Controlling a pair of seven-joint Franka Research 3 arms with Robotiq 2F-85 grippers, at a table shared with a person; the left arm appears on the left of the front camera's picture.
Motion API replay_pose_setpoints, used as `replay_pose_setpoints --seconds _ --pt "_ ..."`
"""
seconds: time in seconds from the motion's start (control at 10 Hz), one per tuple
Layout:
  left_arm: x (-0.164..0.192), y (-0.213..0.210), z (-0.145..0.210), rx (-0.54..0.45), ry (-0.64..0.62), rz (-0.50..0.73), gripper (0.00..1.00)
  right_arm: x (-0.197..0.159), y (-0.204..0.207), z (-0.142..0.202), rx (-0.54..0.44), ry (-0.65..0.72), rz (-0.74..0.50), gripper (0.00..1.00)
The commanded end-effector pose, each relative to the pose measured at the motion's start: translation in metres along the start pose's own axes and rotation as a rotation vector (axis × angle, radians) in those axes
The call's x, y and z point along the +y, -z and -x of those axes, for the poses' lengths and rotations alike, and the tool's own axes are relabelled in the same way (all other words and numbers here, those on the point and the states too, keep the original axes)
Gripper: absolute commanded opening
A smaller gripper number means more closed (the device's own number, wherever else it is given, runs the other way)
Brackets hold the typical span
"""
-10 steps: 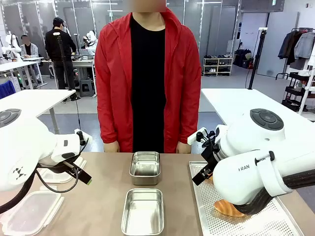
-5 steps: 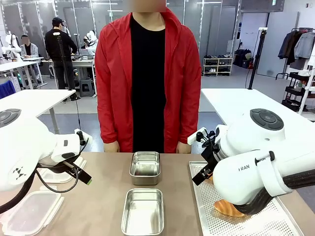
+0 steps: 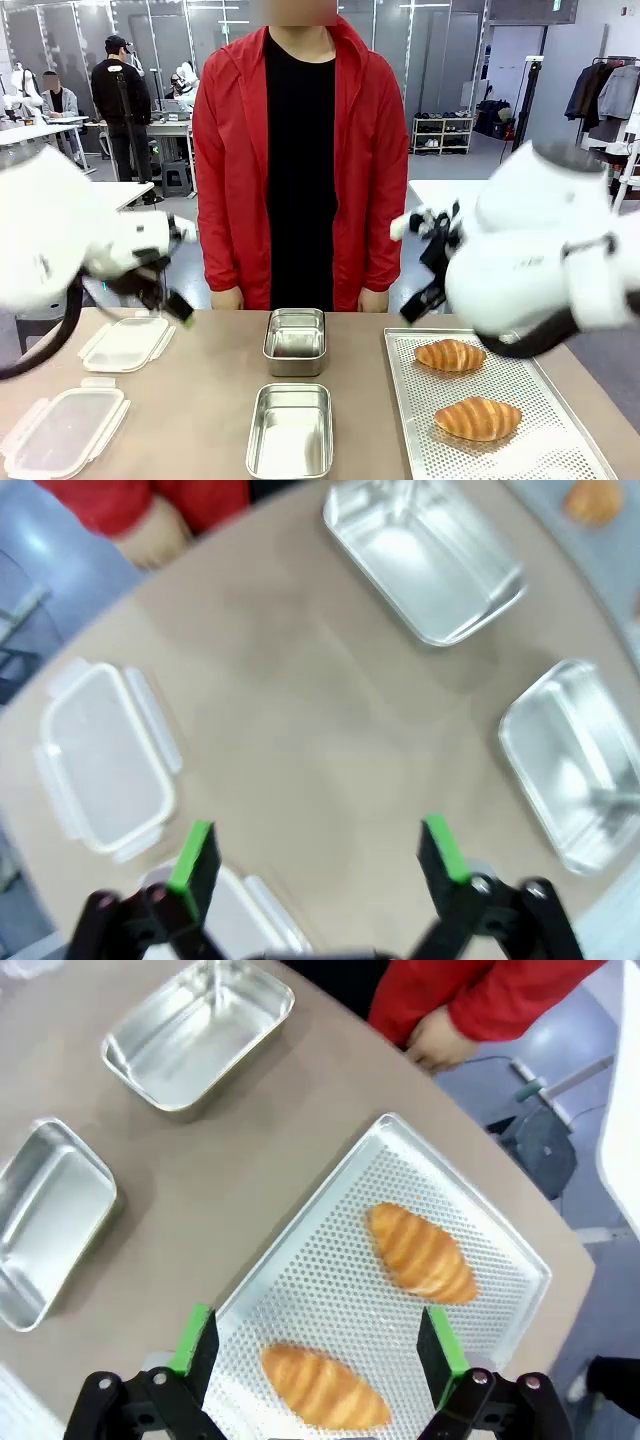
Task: Place the bread into the airtight container.
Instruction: Pick up a Butter Roll and place it into an empty Airtight Container.
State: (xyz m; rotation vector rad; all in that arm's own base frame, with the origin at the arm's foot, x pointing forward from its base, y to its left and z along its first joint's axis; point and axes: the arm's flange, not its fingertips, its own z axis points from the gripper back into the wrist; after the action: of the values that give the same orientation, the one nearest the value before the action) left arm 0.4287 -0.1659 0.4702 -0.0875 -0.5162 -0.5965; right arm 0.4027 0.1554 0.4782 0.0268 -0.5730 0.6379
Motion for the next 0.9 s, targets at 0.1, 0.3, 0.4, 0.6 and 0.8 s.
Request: replay_pose_setpoints --seconds 0.1,0.3,0.4,0.6,0.8 --pt "0.048 -0.13 -0.065 0.031 -0.064 0.082 1.0 -0.029 -0.133 -0.028 0.0 -0.049 -0.056 1.0" --pt "0.064 -0.223 -0.076 0.04 -0.028 0.209 1.0 -0.037 -0.204 -0.012 -0.011 -0.097 -0.068 1.0" --pt "0.071 -0.259 -0.07 0.022 0.003 0.241 1.0 -0.038 -0.236 0.004 -0.041 -0.106 -0.111 1.0" --pt "0.082 -0.319 -0.047 -0.053 0.041 0.3 1.0 -0.039 -0.301 0.041 -0.026 -0.132 -0.157 1.0" --pt "0.089 -0.356 -0.022 -0.09 0.056 0.285 1.0 -0.048 -0.338 0.063 -0.011 -0.094 -0.125 1.0"
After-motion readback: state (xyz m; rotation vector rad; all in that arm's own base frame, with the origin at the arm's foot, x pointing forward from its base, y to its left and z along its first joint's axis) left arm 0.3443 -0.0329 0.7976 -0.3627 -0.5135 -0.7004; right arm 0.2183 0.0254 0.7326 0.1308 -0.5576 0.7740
